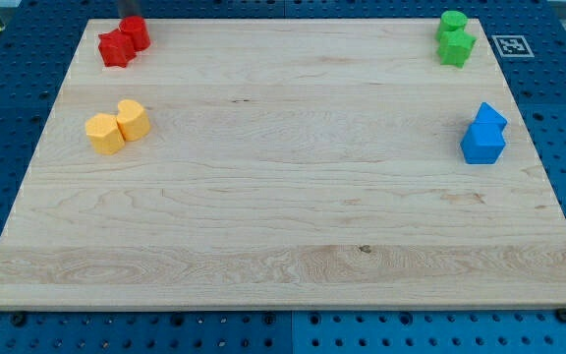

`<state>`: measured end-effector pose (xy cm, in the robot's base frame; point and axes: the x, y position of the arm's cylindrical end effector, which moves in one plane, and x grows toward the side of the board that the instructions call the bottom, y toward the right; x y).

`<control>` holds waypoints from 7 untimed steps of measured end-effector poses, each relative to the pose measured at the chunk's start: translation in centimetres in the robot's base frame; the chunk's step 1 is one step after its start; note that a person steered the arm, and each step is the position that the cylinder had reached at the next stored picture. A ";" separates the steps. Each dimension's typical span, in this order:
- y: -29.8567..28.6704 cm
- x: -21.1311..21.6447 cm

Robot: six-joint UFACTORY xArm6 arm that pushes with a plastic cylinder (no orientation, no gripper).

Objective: Place the red circle at the top center of the board

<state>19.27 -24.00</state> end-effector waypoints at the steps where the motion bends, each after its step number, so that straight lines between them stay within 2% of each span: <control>1: -3.6 0.2; 3: 0.3 4.0; 7: 12.2 4.0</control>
<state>23.27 -11.80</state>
